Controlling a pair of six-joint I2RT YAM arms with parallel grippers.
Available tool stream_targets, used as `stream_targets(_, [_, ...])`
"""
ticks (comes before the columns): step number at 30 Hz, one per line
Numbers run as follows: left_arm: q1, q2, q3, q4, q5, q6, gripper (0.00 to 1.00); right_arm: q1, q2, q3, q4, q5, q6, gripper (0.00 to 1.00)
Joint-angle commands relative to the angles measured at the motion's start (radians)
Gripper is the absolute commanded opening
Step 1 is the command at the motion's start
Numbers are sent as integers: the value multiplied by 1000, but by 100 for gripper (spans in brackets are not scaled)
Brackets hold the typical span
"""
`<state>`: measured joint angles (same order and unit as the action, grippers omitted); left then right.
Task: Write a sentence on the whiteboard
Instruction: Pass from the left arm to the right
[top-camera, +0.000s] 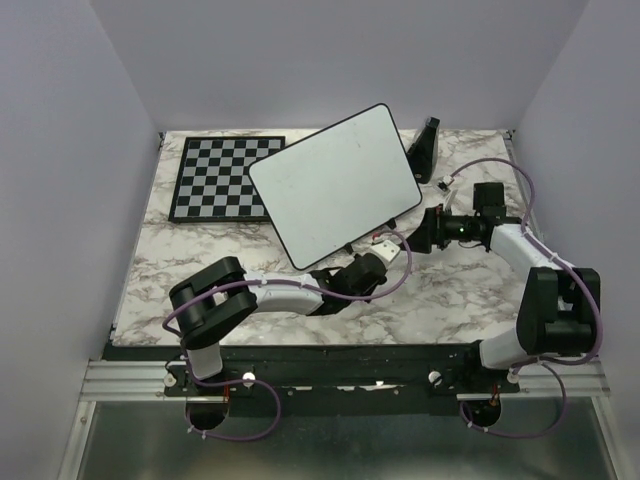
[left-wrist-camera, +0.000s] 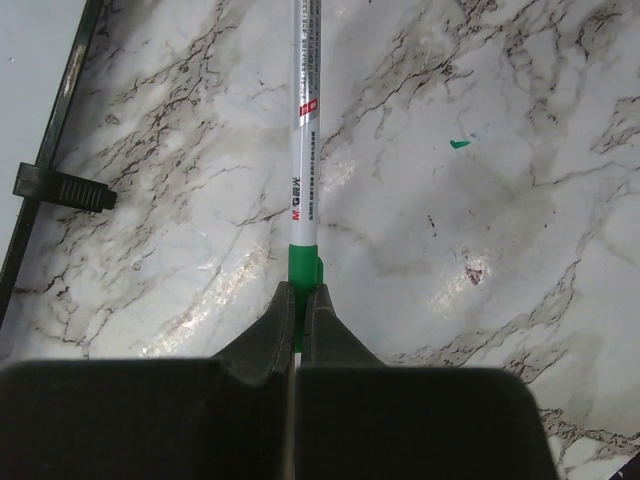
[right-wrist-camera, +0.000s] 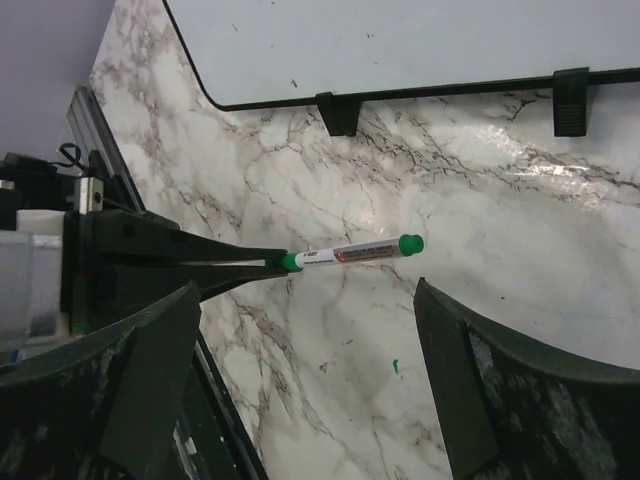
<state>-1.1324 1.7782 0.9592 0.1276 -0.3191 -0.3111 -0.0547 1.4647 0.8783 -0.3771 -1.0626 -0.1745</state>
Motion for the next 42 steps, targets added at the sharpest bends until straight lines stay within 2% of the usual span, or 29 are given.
stream_targets(1, [-3, -36, -28, 110, -44, -9, 0, 42, 43, -35, 125, 84, 164, 95])
stream_targets(4, [-3, -40, -43, 138, -51, -16, 0, 44, 97, -35, 145, 111, 227, 94])
stream_targets(14, [-3, -46, -56, 178, -44, -14, 0, 85, 201, -44, 214, 50, 355, 93])
stream_targets(19, [-3, -43, -47, 191, -29, -17, 0, 95, 249, -41, 236, 27, 388, 89])
stream_targets(37, [-3, -31, -22, 193, 26, -6, 0, 111, 278, -29, 262, -37, 434, 52])
stream_targets(40, [-4, -28, -19, 196, 29, -8, 0, 128, 281, -24, 256, -36, 431, 44])
stream_targets(42, [-4, -26, -19, 195, 29, -8, 0, 136, 286, -21, 250, -40, 425, 35])
